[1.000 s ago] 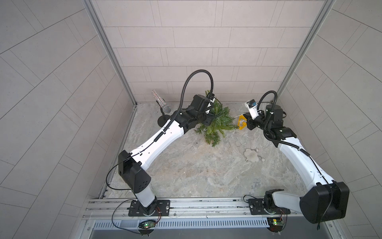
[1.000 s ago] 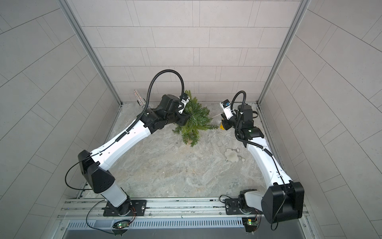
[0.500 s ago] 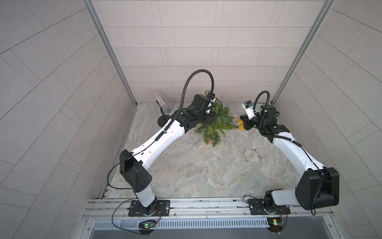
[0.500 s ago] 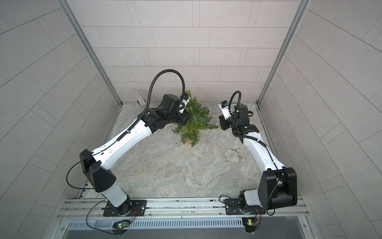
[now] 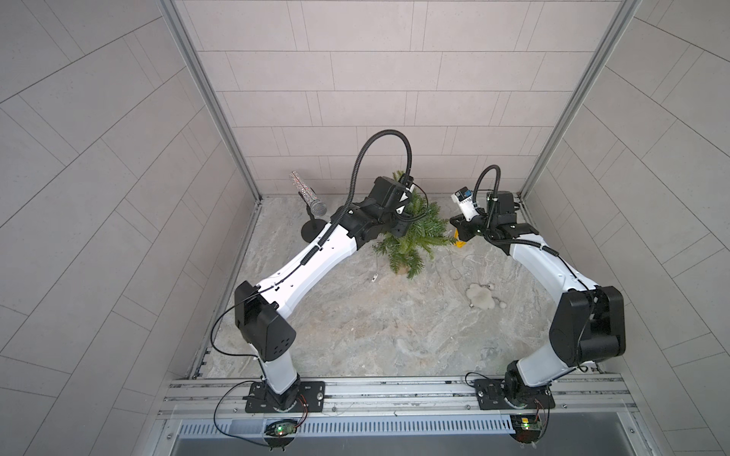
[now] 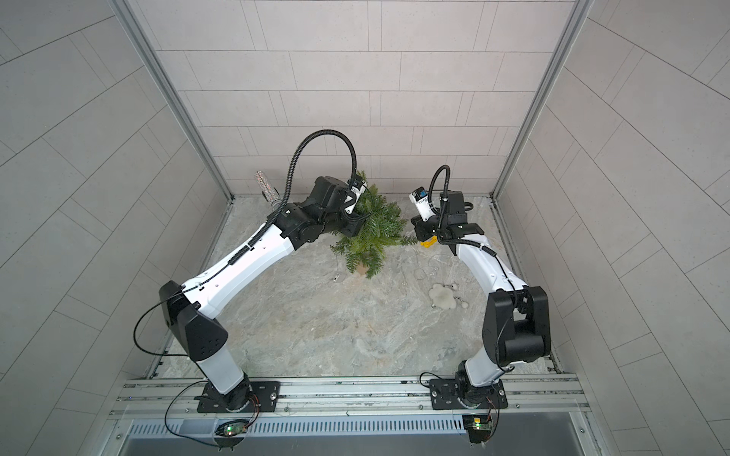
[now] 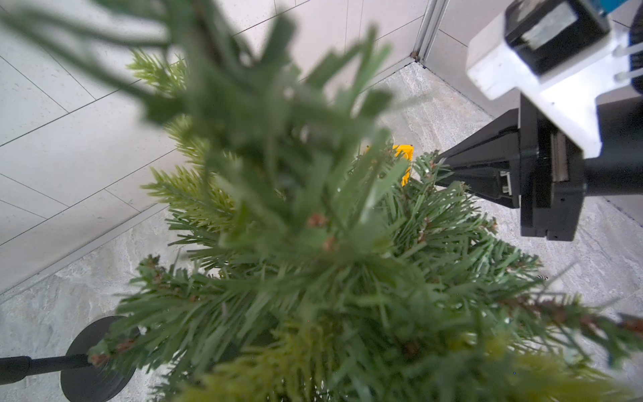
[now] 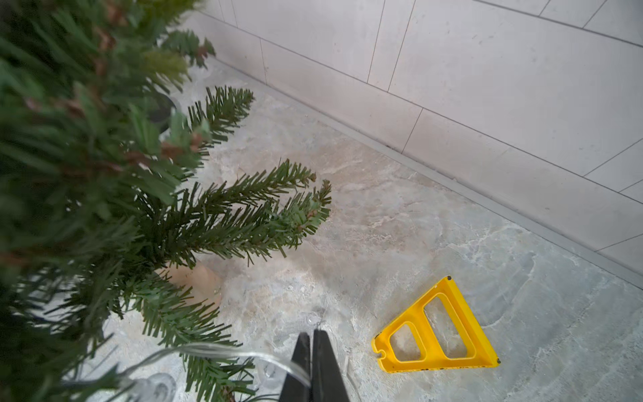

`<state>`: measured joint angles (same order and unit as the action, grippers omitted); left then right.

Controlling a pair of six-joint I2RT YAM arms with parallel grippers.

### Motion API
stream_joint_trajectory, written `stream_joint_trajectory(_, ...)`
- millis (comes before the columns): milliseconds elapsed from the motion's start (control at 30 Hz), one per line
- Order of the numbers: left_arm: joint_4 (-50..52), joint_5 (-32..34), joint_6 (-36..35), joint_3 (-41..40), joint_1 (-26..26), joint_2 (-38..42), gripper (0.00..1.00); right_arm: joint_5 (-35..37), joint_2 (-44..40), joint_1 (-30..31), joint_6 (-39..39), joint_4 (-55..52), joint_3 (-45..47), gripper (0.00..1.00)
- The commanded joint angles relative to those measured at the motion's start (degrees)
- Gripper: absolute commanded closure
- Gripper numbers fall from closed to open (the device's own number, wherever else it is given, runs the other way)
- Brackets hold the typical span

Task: Remove string lights from the small christmas tree
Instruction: Remove the light string from the Christmas tree.

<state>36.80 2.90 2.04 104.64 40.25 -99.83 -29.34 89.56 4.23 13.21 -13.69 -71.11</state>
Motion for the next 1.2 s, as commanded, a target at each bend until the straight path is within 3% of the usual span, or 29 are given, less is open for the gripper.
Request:
stream_joint_trajectory(0,1.3,0.2,-0.1,1.3,-0.4,-1.1,0.40,-0.4,-1.4,0.3,4.5,-4.0,0.4,1.00)
stream_joint_trajectory(200,1.7,0.4,-0.4,1.6,-0.4,-1.1,0.40,-2.9,-3.5,0.6,9.5,-7.6,3.6,1.00)
stream_joint_trajectory(467,1.7,0.6,-0.2,1.3,-0.4,-1.2,0.40,-2.2,-11.6,0.7,9.2,-4.5,8.4,1.00)
stream_joint_trajectory(700,1.1,0.8,0.0,0.6,-0.3,-0.9,0.40,-1.2,-18.6,0.8,6.2,-1.2,10.8,1.00)
stream_joint_trajectory(933,0.3,1.0,0.2,0.6,-0.3,-1.1,0.40,-1.5,-24.9,1.8,3.4,-5.8,8.7,1.00)
stream_joint_trajectory(1167,-0.3,-0.2,0.8,0.9,-0.3,-0.6,0.40,-2.1,-33.1,7.5,-3.3,-7.3,13.1,1.00)
